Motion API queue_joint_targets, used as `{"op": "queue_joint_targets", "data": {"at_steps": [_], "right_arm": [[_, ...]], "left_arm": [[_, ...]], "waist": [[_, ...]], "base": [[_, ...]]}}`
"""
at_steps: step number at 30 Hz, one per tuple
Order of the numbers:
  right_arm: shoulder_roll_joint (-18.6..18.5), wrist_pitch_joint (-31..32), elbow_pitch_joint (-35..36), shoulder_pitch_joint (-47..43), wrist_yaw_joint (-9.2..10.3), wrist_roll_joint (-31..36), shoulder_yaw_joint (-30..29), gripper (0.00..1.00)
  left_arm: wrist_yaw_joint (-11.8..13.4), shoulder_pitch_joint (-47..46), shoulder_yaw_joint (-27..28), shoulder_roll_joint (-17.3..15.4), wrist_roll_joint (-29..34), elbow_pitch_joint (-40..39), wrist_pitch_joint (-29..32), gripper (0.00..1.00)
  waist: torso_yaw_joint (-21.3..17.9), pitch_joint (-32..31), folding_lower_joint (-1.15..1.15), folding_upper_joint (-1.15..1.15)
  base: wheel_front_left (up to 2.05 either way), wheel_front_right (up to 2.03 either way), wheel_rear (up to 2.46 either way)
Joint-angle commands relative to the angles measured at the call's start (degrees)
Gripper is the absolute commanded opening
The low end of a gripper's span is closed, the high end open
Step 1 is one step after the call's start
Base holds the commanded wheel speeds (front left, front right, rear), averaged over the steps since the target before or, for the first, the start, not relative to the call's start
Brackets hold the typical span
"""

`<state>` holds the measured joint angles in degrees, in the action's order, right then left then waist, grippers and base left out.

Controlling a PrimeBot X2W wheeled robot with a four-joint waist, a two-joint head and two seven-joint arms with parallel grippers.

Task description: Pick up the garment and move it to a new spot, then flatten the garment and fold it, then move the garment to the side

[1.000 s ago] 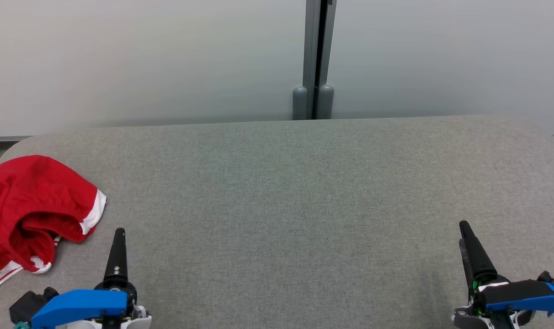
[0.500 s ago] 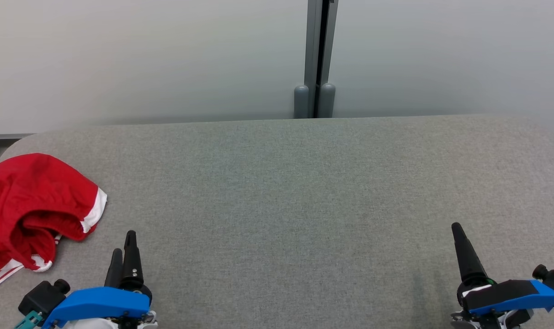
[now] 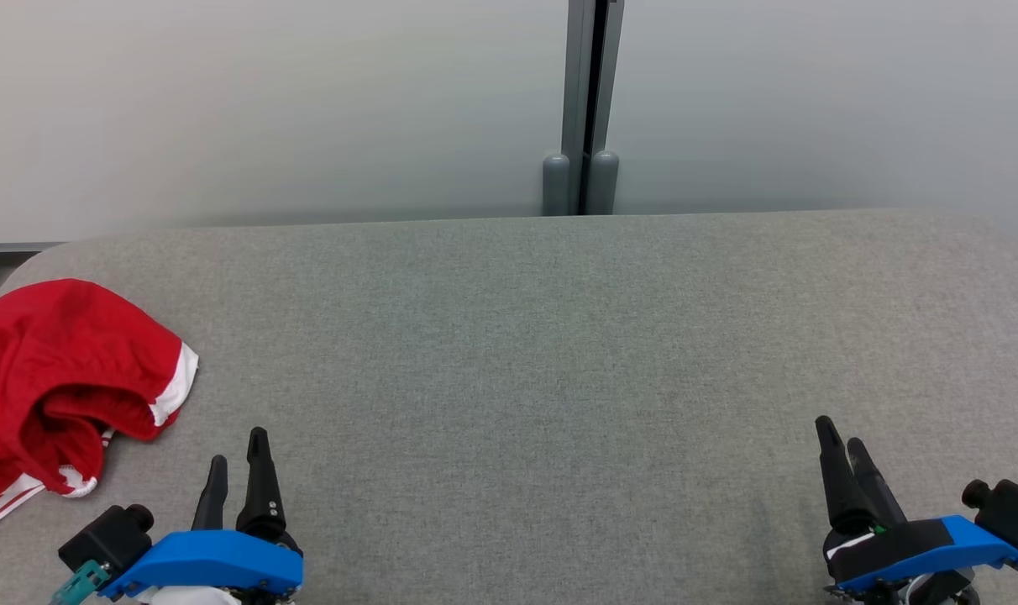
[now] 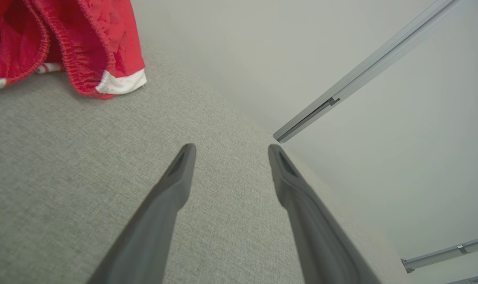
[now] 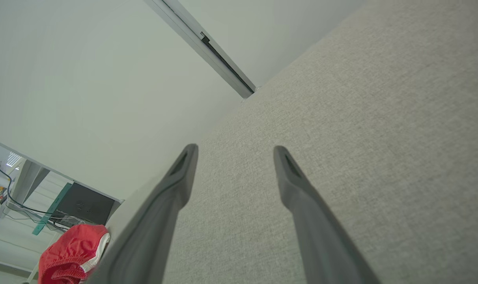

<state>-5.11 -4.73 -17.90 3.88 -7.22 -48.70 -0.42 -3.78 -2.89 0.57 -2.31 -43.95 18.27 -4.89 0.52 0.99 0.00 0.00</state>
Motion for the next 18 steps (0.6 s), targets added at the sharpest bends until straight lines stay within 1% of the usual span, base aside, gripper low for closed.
{"op": "queue_joint_targets", "data": {"at_steps": [1,18], "right_arm": [[-0.63,-0.77,0.32,0.71,-0.27,1.9,0.14,1.0],[-0.32,-3.58,-0.11,0.44,-0.3,14.22,0.5,1.0]], "left_arm": [[0.4,-0.58,-0.5,-0.53,2.1,-0.47,-0.62,1.0],[1.01,-0.28,-2.23,-0.59,14.03,0.57,-3.44,1.0]], "waist": [[0.02,0.02,0.0,0.0],[0.22,0.2,0.0,0.0]], "base": [[0.0,0.0,0.0],[0.0,0.0,0.0]]}}
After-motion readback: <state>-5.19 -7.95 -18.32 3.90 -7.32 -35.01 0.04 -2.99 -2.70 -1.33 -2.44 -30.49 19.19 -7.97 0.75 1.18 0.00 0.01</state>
